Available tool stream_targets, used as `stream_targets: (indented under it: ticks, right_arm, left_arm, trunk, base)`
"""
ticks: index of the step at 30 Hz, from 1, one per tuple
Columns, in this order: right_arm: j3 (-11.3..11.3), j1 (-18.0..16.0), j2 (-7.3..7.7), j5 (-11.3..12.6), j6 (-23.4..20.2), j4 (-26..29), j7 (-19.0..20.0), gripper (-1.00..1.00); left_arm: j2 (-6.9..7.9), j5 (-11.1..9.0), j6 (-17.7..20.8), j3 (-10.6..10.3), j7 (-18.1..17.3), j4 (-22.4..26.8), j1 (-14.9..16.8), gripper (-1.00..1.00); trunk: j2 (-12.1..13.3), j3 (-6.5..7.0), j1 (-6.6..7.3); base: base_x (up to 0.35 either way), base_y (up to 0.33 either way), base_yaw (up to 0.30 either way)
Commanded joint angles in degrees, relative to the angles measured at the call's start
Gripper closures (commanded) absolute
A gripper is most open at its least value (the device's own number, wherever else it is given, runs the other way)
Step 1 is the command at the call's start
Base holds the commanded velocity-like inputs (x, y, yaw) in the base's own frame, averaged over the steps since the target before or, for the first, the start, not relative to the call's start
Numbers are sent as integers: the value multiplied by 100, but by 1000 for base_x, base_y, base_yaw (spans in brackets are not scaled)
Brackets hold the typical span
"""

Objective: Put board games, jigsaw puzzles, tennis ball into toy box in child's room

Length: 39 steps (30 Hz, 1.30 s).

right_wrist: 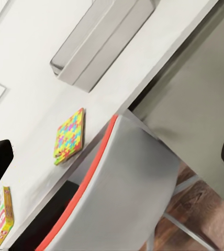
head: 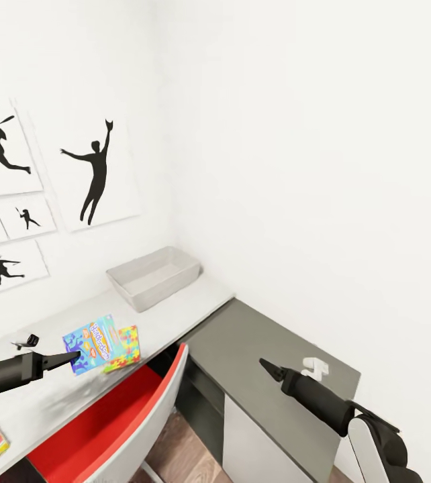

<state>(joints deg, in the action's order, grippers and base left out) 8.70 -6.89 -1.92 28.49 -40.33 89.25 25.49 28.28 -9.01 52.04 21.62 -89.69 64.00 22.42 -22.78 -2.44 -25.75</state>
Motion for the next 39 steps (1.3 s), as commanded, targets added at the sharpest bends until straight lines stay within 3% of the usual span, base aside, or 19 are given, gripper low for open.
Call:
stream_targets:
  ticks: [1, 30, 39]
  right_arm:
    - [17, -5, -7, 16, -45, 5, 17, -100]
    - [17, -5, 16, 16, -46, 6, 35, -100]
    - [17, -5, 16, 16, -45, 5, 35, -100]
  left_arm:
    - [-1, -4, 52, -1, -31, -1, 8, 100]
    - [2, -4, 56, 0, -31, -1, 8, 100]
    - [-1, -4, 57, 0, -31, -1, 8, 100]
  trunk:
    - [-13, -12, -4]
    - [-13, 1, -4]
    - [-13, 12, -4]
  base:
    - [0, 0, 270]
    - [3, 0, 64]
    - [200, 35, 87]
